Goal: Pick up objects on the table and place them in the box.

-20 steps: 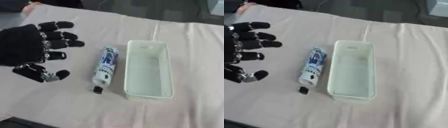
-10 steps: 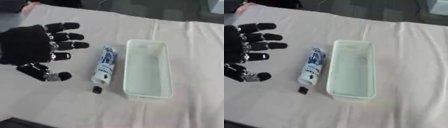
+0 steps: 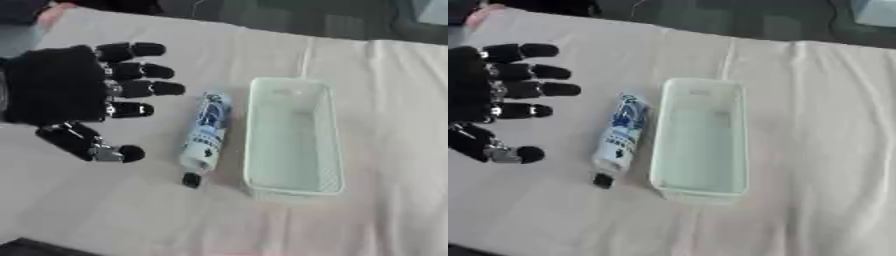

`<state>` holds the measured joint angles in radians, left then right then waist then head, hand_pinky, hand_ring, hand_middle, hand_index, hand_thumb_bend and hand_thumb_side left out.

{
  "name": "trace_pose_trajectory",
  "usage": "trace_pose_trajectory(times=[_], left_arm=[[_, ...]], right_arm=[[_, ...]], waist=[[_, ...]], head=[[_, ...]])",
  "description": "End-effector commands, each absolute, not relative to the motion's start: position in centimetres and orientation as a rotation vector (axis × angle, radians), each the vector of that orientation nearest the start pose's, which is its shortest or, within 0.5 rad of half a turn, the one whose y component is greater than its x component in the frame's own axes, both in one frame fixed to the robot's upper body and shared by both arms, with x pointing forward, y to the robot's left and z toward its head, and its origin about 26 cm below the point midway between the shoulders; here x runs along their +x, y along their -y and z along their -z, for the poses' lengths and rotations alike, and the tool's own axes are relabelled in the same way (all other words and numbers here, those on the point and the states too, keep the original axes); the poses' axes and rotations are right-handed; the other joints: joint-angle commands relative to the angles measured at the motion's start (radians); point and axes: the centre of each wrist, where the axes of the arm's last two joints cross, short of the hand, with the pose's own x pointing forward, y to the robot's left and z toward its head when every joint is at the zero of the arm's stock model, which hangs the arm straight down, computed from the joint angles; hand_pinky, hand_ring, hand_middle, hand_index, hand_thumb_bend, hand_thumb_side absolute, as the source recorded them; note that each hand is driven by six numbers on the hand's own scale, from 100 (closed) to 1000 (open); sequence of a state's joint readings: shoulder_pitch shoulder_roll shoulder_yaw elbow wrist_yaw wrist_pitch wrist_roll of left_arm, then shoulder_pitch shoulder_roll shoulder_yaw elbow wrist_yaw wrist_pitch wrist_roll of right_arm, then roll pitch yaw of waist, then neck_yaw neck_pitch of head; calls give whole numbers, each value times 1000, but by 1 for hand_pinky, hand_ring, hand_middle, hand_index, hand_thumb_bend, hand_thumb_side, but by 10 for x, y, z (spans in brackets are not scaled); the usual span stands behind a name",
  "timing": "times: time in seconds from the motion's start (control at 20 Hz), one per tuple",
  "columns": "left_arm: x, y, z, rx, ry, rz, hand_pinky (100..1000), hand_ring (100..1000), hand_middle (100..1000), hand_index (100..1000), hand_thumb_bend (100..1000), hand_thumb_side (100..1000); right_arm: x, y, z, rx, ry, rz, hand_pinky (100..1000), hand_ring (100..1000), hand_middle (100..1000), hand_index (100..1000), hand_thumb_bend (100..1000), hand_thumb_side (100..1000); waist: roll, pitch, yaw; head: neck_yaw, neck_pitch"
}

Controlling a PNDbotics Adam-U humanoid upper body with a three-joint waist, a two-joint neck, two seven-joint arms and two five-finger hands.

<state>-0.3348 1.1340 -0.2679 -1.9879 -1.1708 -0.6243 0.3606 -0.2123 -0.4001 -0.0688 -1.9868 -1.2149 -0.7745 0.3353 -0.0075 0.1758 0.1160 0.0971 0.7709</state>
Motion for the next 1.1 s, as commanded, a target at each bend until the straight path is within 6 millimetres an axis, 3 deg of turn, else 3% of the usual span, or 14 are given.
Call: trace_pose_trajectory(times=[0.05,1.1], left_arm=[[288,-313,-261,-1012,-1719,-1909,959,852,867,627,327,685],[294,-298,-271,-862,-1829,-1729,937,856,880,659,362,664]], right_arm=[[290,297,-196,-1041,-2975,-238,167,323,434,571,100,1000],[294,294,-204,-1083,-2950,-259,169,323,433,570,100,1000]], waist=[[3,-11,-3],[6,-2,-34]], head=[[9,-1],[21,-1]])
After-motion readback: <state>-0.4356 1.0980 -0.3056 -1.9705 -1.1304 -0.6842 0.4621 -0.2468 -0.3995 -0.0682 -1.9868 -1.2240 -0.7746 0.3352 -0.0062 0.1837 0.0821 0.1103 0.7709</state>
